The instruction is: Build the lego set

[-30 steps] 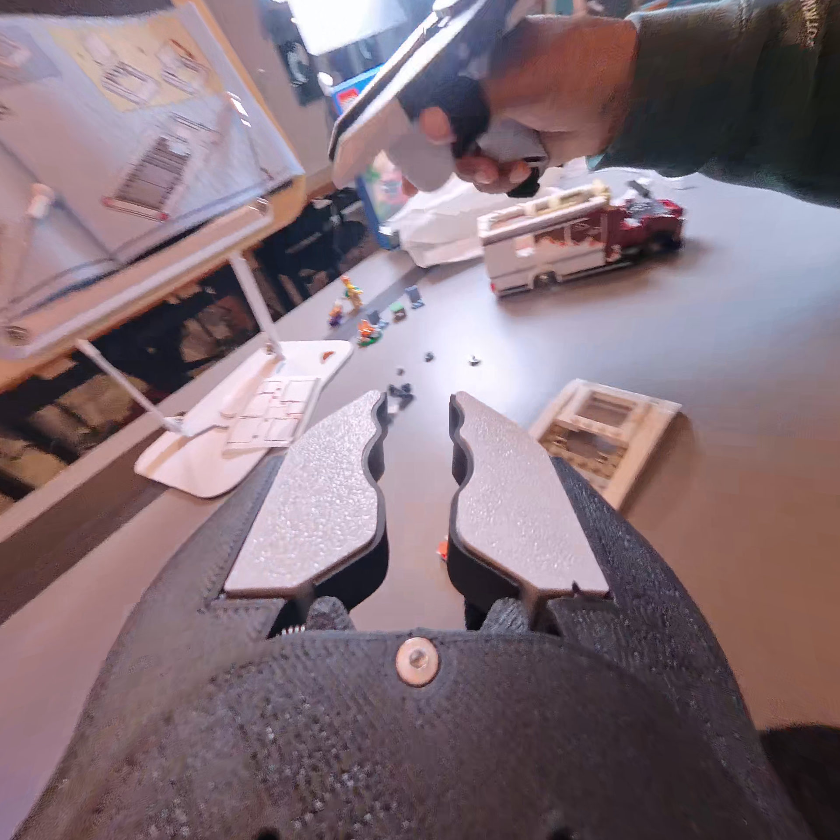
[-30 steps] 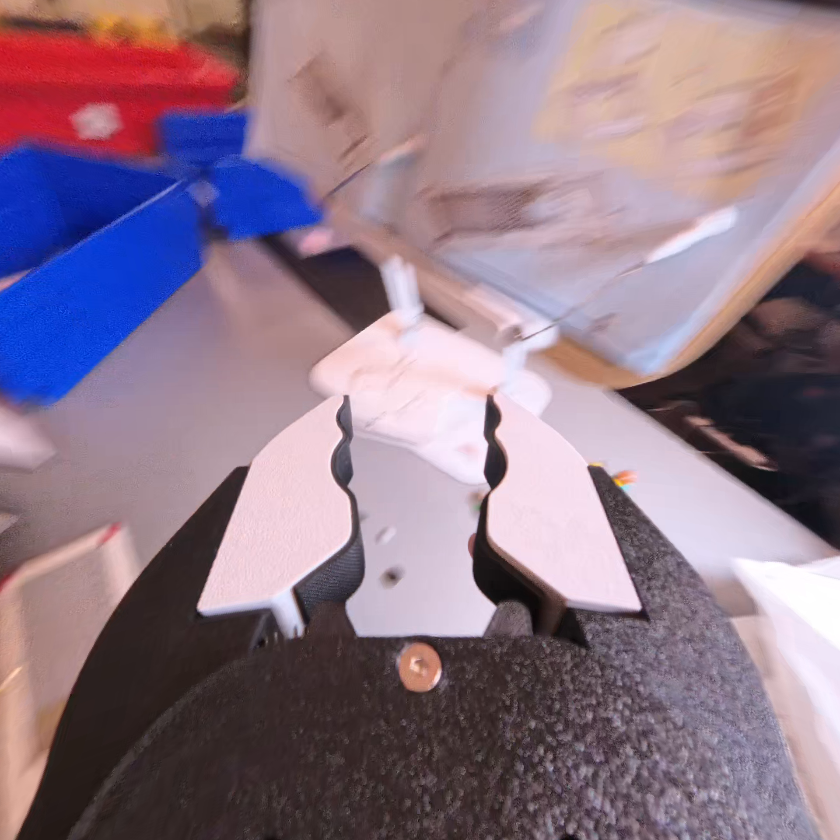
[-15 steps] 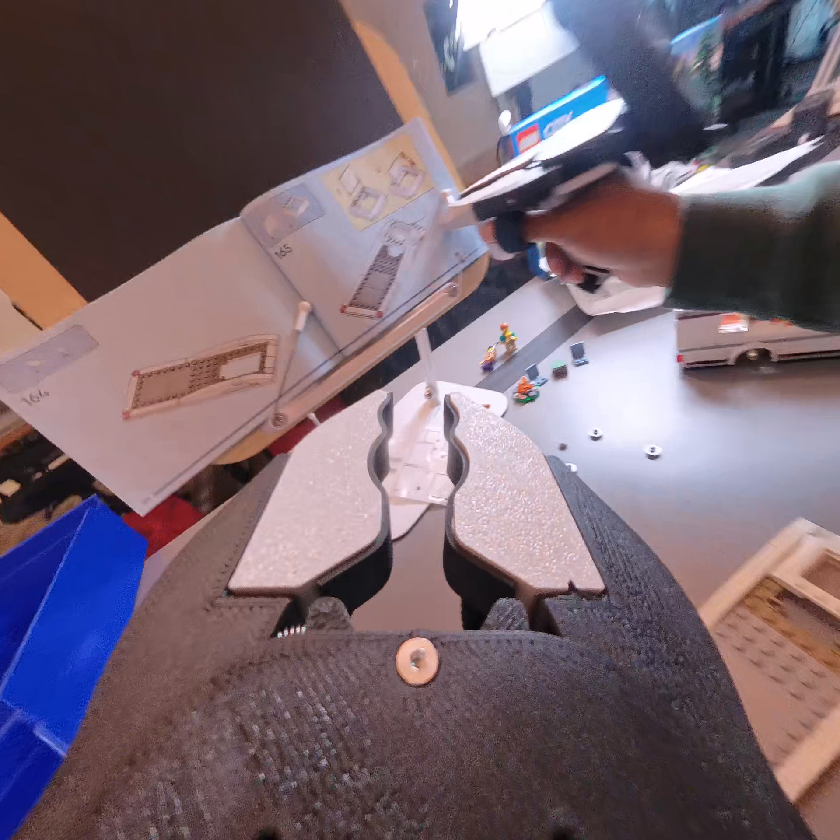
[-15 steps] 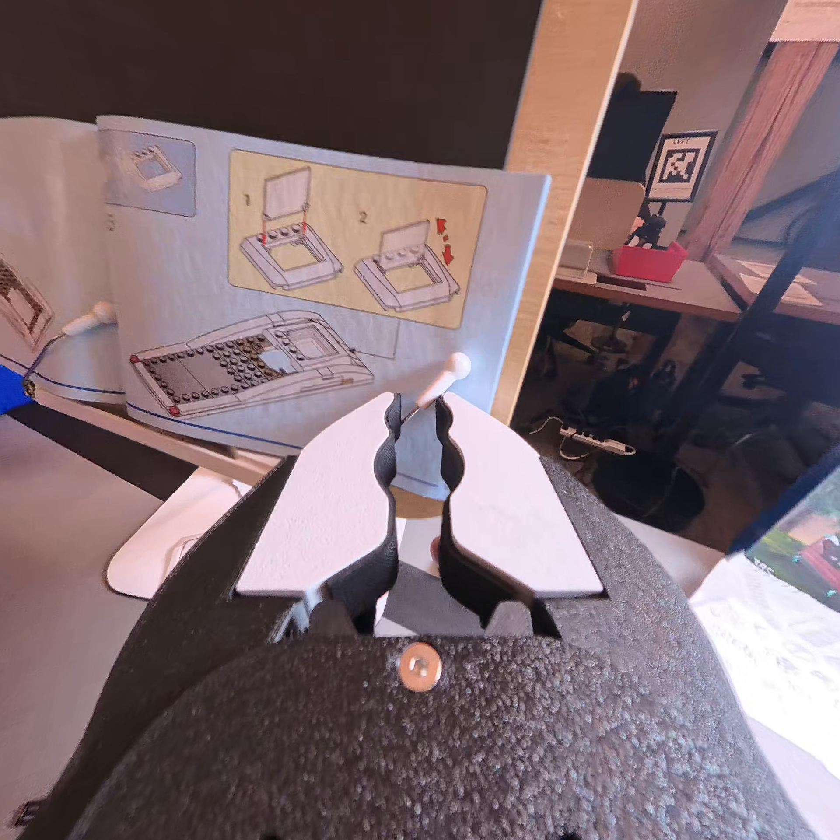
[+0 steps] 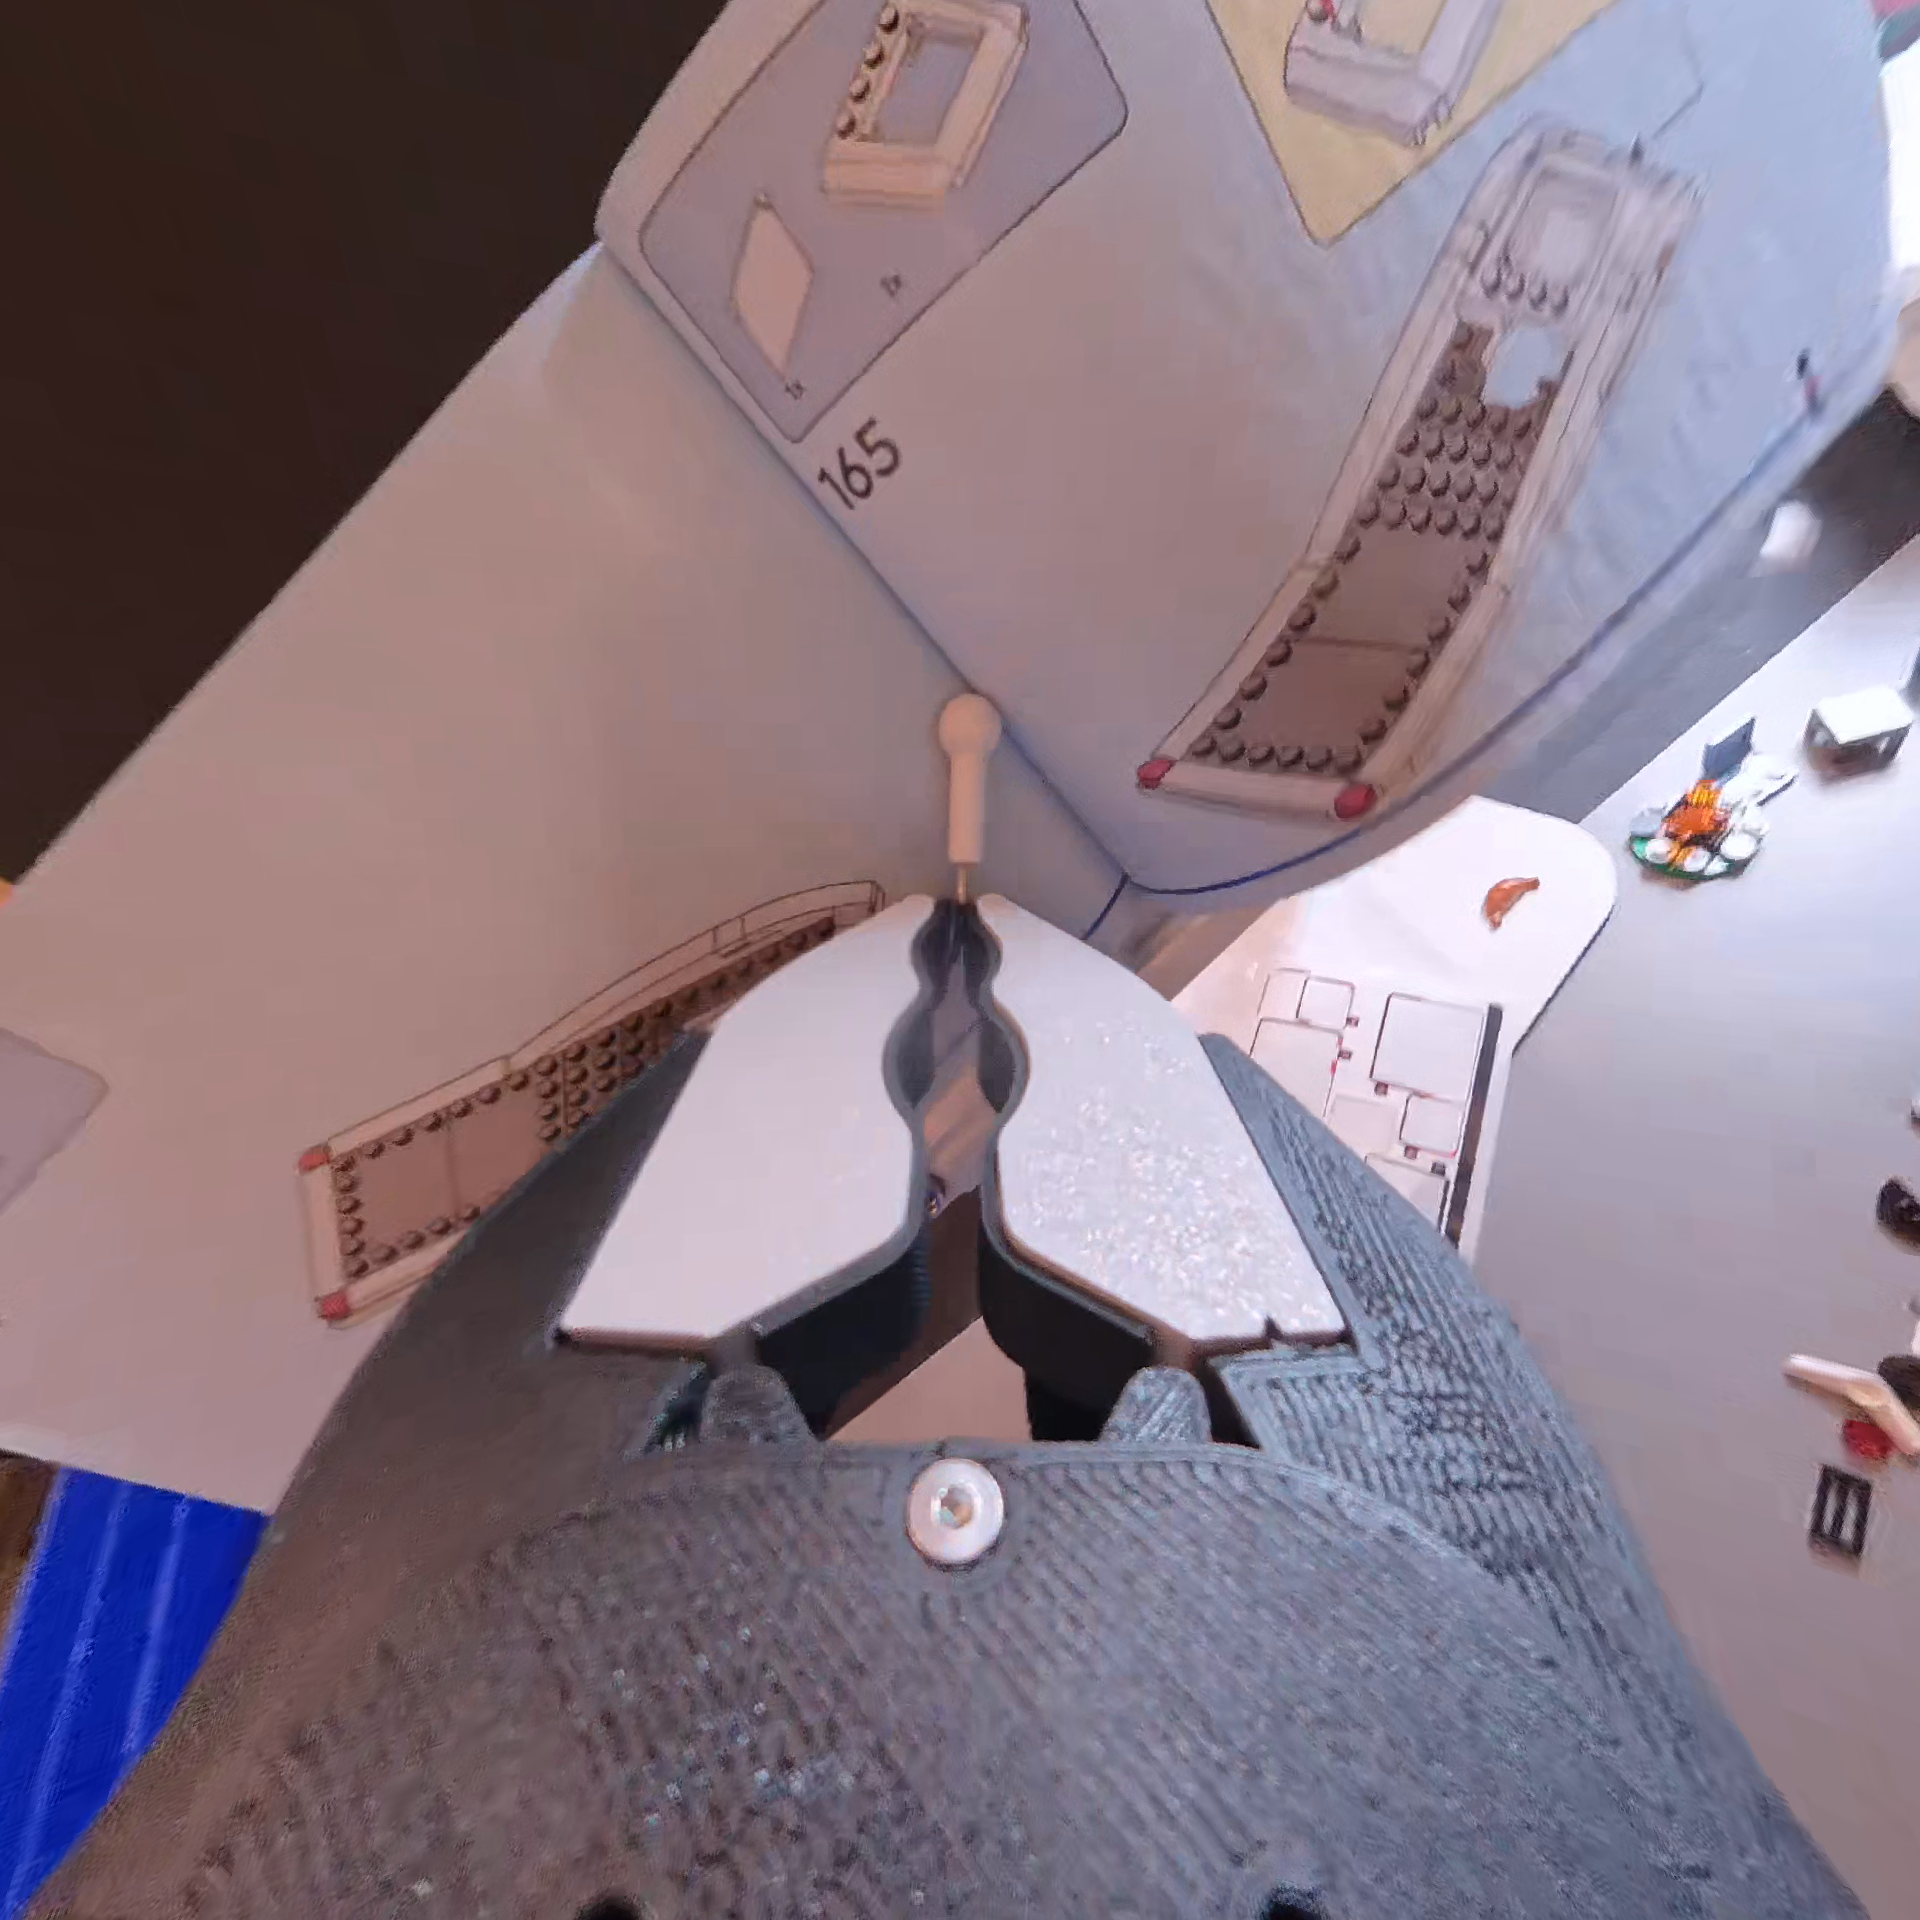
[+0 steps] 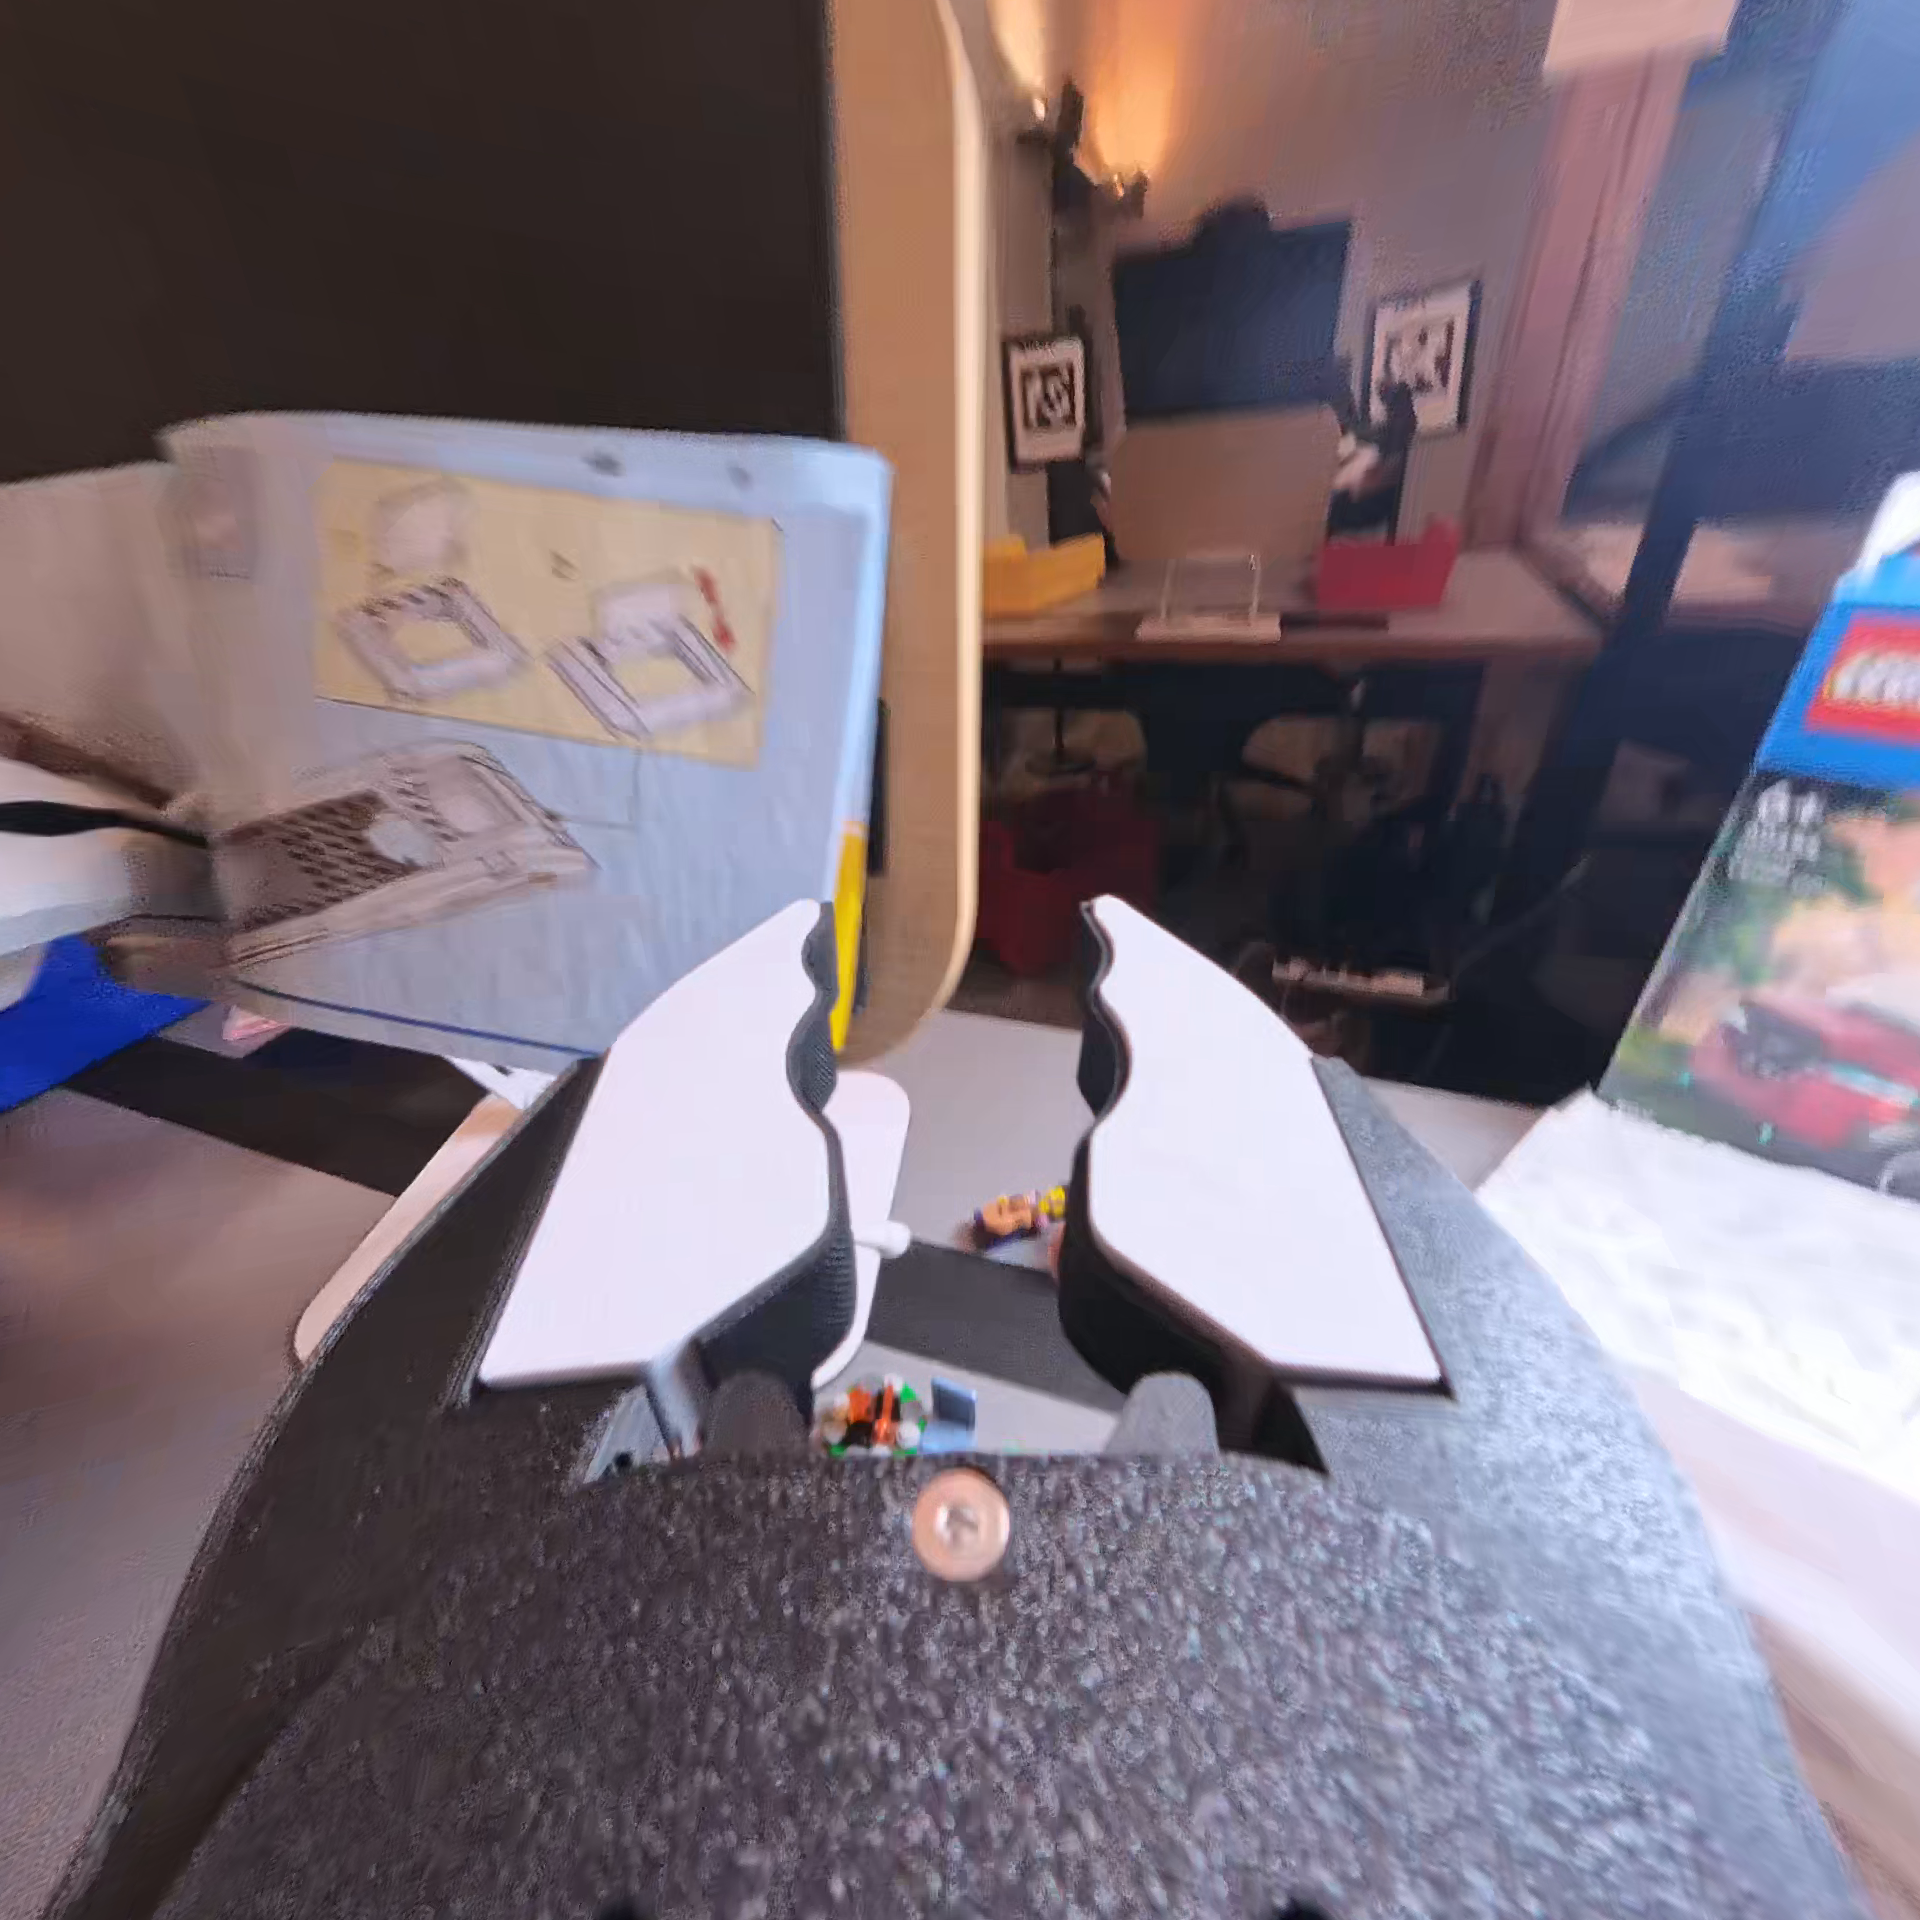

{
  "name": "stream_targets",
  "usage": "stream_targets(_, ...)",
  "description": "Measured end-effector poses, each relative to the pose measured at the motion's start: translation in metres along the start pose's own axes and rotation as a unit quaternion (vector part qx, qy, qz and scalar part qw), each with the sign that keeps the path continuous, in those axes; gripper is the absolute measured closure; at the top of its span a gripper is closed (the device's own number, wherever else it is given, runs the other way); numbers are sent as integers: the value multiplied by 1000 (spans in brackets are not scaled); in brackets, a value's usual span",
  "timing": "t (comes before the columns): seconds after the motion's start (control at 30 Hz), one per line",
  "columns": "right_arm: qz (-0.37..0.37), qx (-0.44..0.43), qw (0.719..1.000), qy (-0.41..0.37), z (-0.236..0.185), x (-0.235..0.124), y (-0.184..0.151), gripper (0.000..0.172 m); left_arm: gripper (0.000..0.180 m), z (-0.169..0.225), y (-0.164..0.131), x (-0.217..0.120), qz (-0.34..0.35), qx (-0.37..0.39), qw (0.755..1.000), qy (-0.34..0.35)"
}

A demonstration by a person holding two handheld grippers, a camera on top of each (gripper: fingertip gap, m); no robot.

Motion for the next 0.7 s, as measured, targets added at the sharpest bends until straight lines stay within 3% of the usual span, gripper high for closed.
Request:
stream_targets(0.07, 50, -70, 992, 97, -36, -6, 15, 149, 177, 0, -3, 1, 21, -21, 1000, 8)
stream_targets(0.13, 53, -162, 966, 196, -84, -4, 16, 157, 177, 0, -4, 1, 36, -53, 998, 13)
stream_targets(0.23, -22, -295, 941, 165, -125, 23, -5, 158, 177, -2, -7, -1, 64, -121, 991, 9)
stream_targets(0.37, -50, -334, 939, 63, -112, 56, -13, 158, 180, -24, -17, -16, 100, -221, 969, 49)
stream_targets(0.47, -50, -325, 944, 26, -92, 65, -8, 159, 177, -40, -44, -26, 134, -391, 907, 77)
stream_targets(0.6, -31, -319, 947, 1, -80, 66, -1, 150, 175, -33, -84, -29, 198, -616, 759, 73)
stream_targets(0.7, -26, -273, 962, -1, -70, 65, -1, 152, 172, -17, -103, -24, 219, -702, 676, 48)
Point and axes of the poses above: each gripper's, where its closed fingertips meet, x out along the fingers, y out of its top, z = x × y across the jaws, the point moved 8 cm from there along -x, back along the fingers, and after that the axes turned 3 degrees about z, right-handed, at the moved point
